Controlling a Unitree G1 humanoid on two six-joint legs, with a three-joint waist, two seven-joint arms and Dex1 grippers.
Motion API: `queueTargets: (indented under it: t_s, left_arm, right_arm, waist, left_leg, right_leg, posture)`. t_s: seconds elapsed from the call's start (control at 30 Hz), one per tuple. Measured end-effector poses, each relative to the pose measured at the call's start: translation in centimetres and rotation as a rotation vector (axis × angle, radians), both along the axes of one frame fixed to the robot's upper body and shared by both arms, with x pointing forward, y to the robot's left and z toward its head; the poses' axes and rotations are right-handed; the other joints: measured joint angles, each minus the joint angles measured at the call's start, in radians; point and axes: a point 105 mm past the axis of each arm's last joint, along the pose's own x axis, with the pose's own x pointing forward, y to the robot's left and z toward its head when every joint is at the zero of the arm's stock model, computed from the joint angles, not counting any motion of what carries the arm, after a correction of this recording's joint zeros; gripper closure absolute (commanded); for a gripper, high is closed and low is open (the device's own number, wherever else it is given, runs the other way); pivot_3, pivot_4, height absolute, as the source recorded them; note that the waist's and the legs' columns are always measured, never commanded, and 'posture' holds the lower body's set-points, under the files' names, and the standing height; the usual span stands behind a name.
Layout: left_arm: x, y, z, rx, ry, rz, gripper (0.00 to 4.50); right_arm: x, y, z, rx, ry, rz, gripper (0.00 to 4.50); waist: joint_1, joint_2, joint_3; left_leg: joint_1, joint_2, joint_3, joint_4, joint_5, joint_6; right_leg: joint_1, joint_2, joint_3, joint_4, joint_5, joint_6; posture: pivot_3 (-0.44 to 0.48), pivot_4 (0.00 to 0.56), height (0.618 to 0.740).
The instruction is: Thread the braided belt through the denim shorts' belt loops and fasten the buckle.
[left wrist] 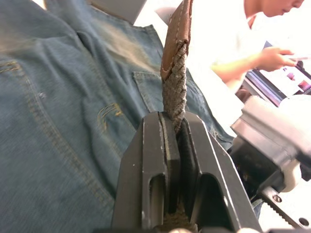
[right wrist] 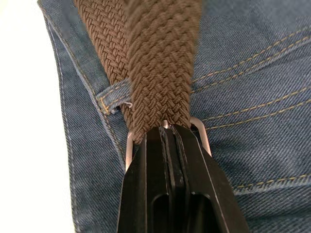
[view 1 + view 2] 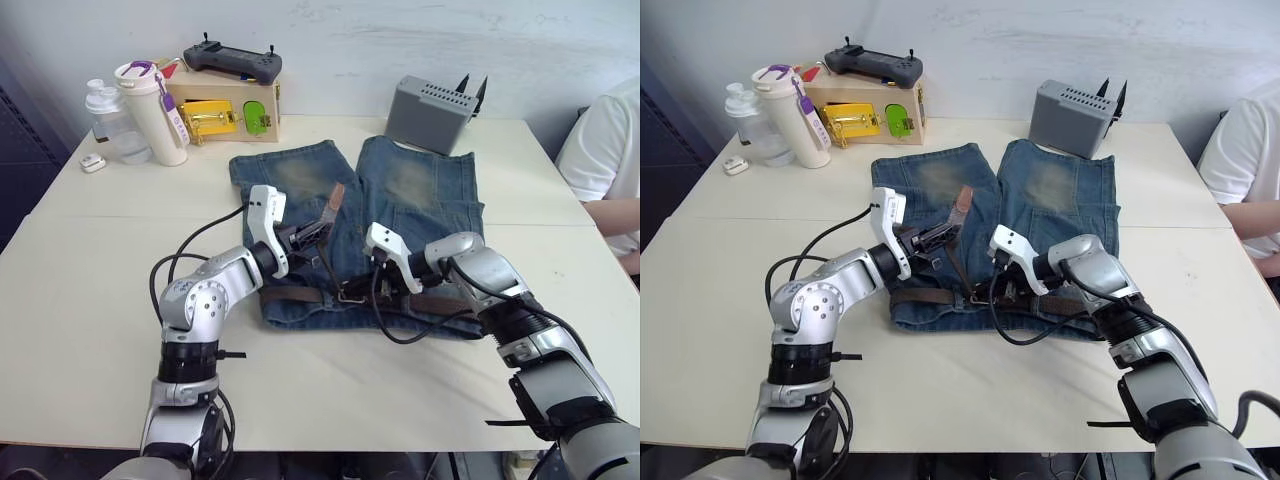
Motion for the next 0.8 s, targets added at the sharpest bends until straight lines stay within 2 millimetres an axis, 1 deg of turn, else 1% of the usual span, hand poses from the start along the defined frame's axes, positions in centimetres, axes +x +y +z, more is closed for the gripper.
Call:
queueTargets:
  t_s: [0.2,0.23,0.3,0.4,0.5,0.57,0.6,0.63,0.7,0.77,0.8]
  left_arm:
    - [0.9,-4.4,2.5,-0.02,-0.055,-0.187,4.5]
    - [1.0,-5.5,3.3,-0.03,-0.072,-0.229,4.5]
    - [1.3,-6.5,3.8,-0.046,-0.071,-0.272,4.5]
    - [1.9,-7.3,3.9,-0.053,-0.058,-0.306,4.5]
    - [2.5,-8.9,4.0,-0.061,-0.048,-0.356,4.5]
    - [2.6,-9.4,4.1,-0.051,-0.059,-0.372,4.5]
    - [2.5,-9.6,4.2,-0.051,-0.063,-0.382,4.5]
    - [2.4,-10.3,4.2,-0.041,-0.07,-0.417,4.5]
    - [1.7,-11.5,4.9,-0.071,-0.065,-0.521,4.5]
    - [1.2,-11.8,5.5,-0.093,-0.084,-0.598,4.5]
    - [1.1,-11.8,5.5,-0.09,-0.091,-0.622,4.5]
  right_arm:
    - [-0.1,-0.3,-0.1,-0.037,-0.1,0.049,4.49]
    - [-0.2,-0.3,-0.1,-0.043,-0.119,0.057,4.49]
    - [-0.3,-0.4,-0.1,-0.052,-0.15,0.07,4.49]
    - [-0.5,-0.6,-0.1,-0.06,-0.191,0.086,4.49]
    - [-0.8,-0.9,-0.1,-0.082,-0.255,0.108,4.49]
    - [-0.9,-0.9,-0.1,-0.087,-0.271,0.115,4.49]
    - [-1.0,-1.0,-0.1,-0.088,-0.277,0.118,4.49]
    - [-1.2,-1.1,0.0,-0.098,-0.302,0.132,4.49]
    - [-1.5,-1.4,0.3,-0.122,-0.358,0.165,4.49]
    - [-1.7,-1.5,0.4,-0.127,-0.383,0.185,4.49]
    - [-1.8,-1.5,0.4,-0.127,-0.391,0.191,4.49]
  waist:
    - [0.003,-0.001,-0.001]
    - [0.003,-0.001,-0.001]
    - [0.003,0.0,-0.001]
    - [0.004,0.0,-0.001]
    - [0.01,0.0,0.0]
    - [0.01,0.001,0.0]
    - [0.01,0.001,0.0]
    - [0.014,0.001,0.0]
    - [0.025,0.002,0.001]
    - [0.026,0.003,0.001]
    - [0.027,0.003,0.001]
  left_leg:
    - [0.0,0.0,0.0,0.0,0.0,-0.003]
    - [0.0,-0.001,0.0,0.0,0.0,-0.003]
    - [0.0,-0.001,0.0,0.0,0.0,-0.003]
    - [0.0,-0.001,0.0,-0.001,0.0,-0.003]
    - [-0.001,-0.001,0.0,0.0,-0.001,-0.004]
    - [-0.001,-0.001,0.0,0.0,-0.001,-0.004]
    - [-0.001,-0.001,0.0,0.0,-0.001,-0.004]
    - [-0.003,-0.001,0.0,-0.001,-0.001,-0.004]
    - [-0.011,-0.002,0.0,0.0,0.001,-0.005]
    - [-0.013,-0.002,0.0,-0.001,0.002,-0.004]
    - [-0.013,-0.002,0.0,-0.002,0.002,-0.004]
  right_leg:
    - [0.001,0.0,0.0,-0.001,0.0,0.0]
    - [0.001,0.0,0.0,-0.001,0.0,0.0]
    - [0.001,0.0,0.0,-0.001,0.0,0.001]
    - [0.001,0.0,0.0,-0.001,0.0,0.001]
    - [0.001,-0.001,-0.001,-0.002,0.0,0.002]
    - [0.0,-0.001,0.0,-0.003,0.0,0.002]
    - [0.0,-0.001,0.0,-0.003,0.0,0.002]
    - [-0.001,-0.001,-0.001,-0.003,0.0,0.002]
    - [-0.008,-0.001,-0.001,-0.004,0.0,0.003]
    - [-0.01,-0.001,-0.001,-0.005,0.0,0.003]
    - [-0.01,-0.001,-0.001,-0.006,0.0,0.003]
  posture:
    - [0.0,0.15,0.735]
    - [0.0,0.15,0.735]
    - [0.0,0.15,0.735]
    - [0.0,0.15,0.735]
    - [0.0,0.15,0.735]
    - [0.0,0.15,0.735]
    - [0.0,0.15,0.735]
    - [0.0,0.15,0.735]
    - [0.0,0.15,0.735]
    - [0.0,0.15,0.735]
    - [0.0,0.15,0.735]
